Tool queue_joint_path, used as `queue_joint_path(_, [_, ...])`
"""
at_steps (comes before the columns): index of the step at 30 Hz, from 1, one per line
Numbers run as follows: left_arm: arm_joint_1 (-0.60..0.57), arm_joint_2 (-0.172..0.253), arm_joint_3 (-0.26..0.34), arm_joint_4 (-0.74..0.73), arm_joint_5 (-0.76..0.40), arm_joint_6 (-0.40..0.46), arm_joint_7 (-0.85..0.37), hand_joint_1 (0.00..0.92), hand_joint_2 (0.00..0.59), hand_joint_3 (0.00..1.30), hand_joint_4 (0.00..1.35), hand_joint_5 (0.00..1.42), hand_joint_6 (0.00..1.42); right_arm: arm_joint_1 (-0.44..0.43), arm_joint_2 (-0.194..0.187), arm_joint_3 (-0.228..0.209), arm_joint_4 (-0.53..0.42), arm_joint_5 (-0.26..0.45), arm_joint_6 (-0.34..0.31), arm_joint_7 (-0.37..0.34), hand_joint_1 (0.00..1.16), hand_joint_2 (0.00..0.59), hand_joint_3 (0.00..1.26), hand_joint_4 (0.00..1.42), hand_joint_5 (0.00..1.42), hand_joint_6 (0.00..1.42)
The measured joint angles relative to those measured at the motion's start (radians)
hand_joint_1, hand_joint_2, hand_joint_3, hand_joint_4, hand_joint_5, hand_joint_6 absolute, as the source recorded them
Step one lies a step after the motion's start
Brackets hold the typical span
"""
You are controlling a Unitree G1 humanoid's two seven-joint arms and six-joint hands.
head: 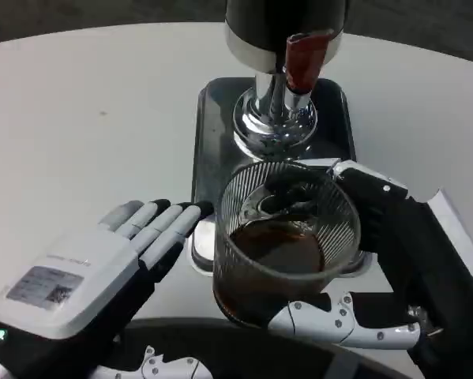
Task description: Grasp the cup under the faucet to collect the drink, then remove the cup.
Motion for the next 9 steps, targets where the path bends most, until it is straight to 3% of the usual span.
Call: queue_joint_path(9, [0.016, -0.007, 0.0, 0.0, 0.0, 0.0, 0.004, 0.0, 0.029, 0.0, 0.0, 0.0, 0.0, 0.003, 0.002, 0.003, 0.0, -0.002, 0.0, -0.013, 1.14, 0.132, 0.77, 0.89, 0.95, 1.34])
